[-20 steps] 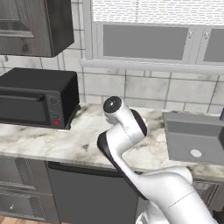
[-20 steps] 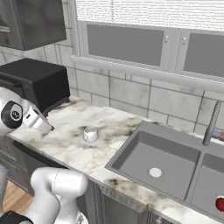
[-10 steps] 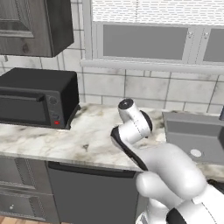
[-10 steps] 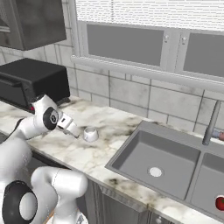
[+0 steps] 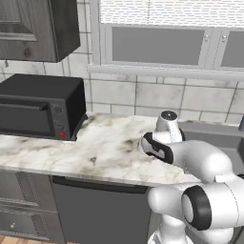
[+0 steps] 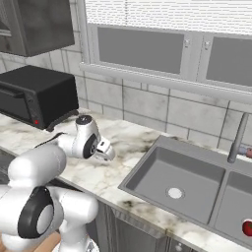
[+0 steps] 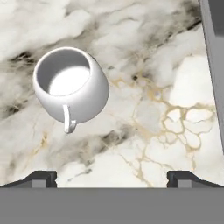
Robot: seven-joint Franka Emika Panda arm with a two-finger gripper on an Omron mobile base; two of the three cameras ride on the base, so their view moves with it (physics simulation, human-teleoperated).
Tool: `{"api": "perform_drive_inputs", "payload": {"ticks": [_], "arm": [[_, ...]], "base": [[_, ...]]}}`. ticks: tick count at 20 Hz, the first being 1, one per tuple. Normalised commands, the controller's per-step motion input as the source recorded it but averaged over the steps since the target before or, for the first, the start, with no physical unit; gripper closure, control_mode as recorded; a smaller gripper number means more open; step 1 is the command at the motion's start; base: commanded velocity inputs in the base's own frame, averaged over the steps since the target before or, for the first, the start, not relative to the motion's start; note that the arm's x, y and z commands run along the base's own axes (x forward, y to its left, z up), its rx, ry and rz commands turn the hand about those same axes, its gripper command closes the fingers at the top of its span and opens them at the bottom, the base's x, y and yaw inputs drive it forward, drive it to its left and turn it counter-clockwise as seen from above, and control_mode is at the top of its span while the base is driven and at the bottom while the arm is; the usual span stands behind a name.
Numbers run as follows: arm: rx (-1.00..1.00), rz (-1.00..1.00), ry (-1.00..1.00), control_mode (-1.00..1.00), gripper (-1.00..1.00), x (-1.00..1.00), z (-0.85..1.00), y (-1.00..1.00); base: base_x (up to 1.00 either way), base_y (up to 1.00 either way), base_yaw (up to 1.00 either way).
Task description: Clear the mugs and bowl far away from the sink.
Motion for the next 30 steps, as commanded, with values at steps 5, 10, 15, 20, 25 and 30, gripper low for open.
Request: {"api": "perform_drive_inputs", "payload": {"ticks": [5, 10, 15, 20, 25, 30], "arm": [[0.28, 0.06, 0.00, -1.00, -1.00, 0.28, -0.21, 0.12], [0.06, 0.01, 0.00, -1.00, -1.00, 0.23, -0.01, 0.11], [-0.13, 0.02, 0.00, -1.00, -1.00, 0.02, -0.16, 0.20], [-0.07, 0.00, 0.00, -1.00, -1.00, 0.19, -0.06, 0.37], [0.00, 0.00, 0.00, -1.00, -1.00, 0.30, -0.05, -0.01], [0.00, 0.01, 0.00, -1.00, -1.00, 0.38, -0.11, -0.06]], "base": [[0.00, 0.00, 0.00], [0.00, 0.00, 0.00], [0.00, 0.00, 0.00], [0.00, 0.00, 0.00], [0.00, 0.00, 0.00], [0.00, 0.00, 0.00]]}}
